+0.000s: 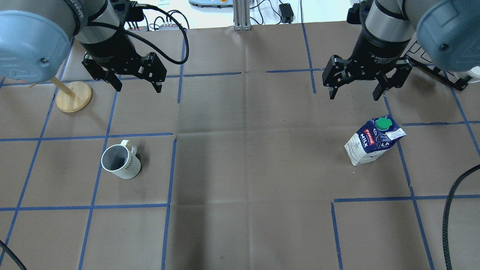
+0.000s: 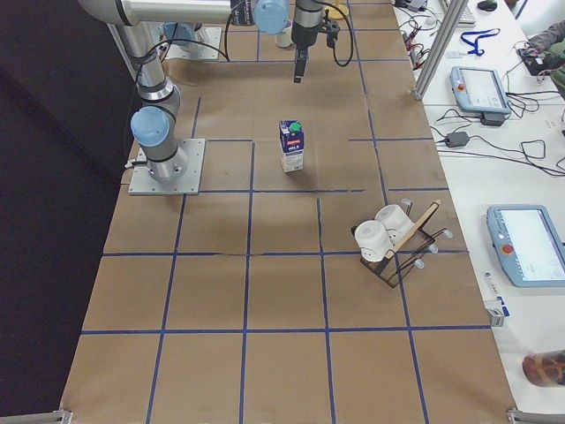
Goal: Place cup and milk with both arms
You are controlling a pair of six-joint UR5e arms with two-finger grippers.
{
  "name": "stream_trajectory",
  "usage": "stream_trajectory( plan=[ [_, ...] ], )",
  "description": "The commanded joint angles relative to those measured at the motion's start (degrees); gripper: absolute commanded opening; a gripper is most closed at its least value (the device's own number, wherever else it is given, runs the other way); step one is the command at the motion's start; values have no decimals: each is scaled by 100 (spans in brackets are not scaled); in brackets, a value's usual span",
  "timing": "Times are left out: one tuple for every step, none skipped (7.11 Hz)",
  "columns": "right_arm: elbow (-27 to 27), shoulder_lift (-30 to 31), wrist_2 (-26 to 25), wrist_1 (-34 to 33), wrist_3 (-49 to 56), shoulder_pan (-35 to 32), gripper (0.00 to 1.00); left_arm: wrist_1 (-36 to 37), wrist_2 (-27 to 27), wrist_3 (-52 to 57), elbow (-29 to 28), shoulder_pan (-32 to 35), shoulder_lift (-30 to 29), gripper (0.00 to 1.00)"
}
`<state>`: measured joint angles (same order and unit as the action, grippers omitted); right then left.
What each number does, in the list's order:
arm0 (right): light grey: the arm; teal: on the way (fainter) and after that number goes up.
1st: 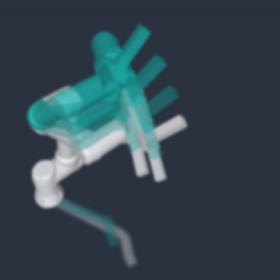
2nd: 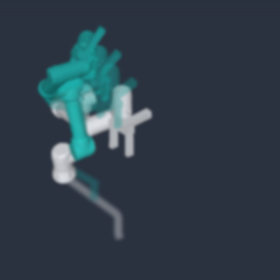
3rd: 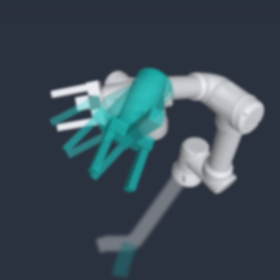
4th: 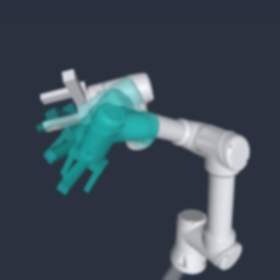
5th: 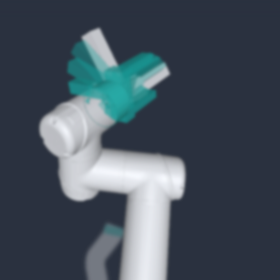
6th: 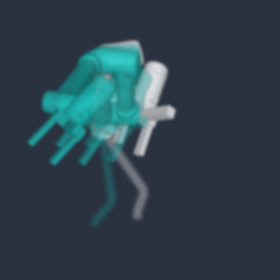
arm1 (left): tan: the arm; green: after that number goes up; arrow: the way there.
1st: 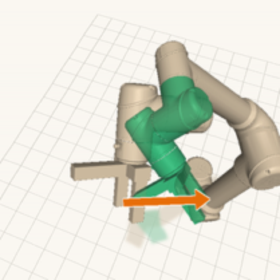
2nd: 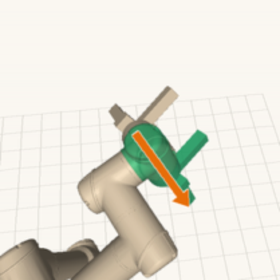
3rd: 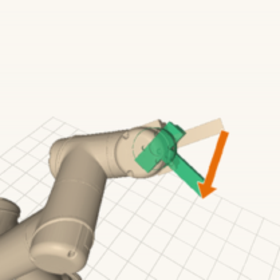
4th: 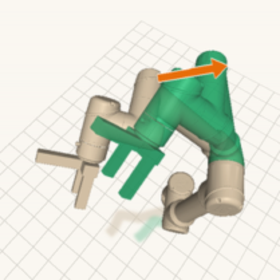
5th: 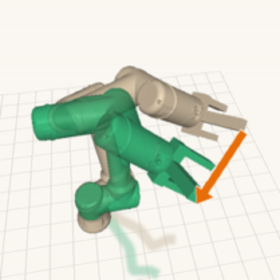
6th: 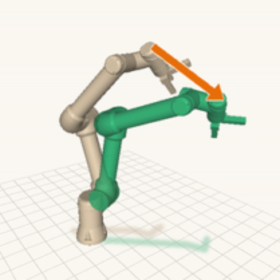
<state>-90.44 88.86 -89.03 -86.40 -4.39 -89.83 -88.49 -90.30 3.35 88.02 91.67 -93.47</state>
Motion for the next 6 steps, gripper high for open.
stream_trajectory(
  plan=[
    [0,0,9,0,9,9,100,-80,-31,-97,-4,-70,117,100],
    [0,0,9,0,0,0,100,-89,-23,-89,-4,-271,179,100],
    [0,0,9,0,9,9,100,-141,-23,32,92,-543,241,100],
    [0,0,9,0,0,9,100,-63,-31,573,467,-745,259,100],
    [0,0,9,0,9,9,100,346,-23,1101,975,-982,259,100],
    [0,0,9,0,0,0,100,872,-23,1489,1537,-1333,276,100]
  ],
)
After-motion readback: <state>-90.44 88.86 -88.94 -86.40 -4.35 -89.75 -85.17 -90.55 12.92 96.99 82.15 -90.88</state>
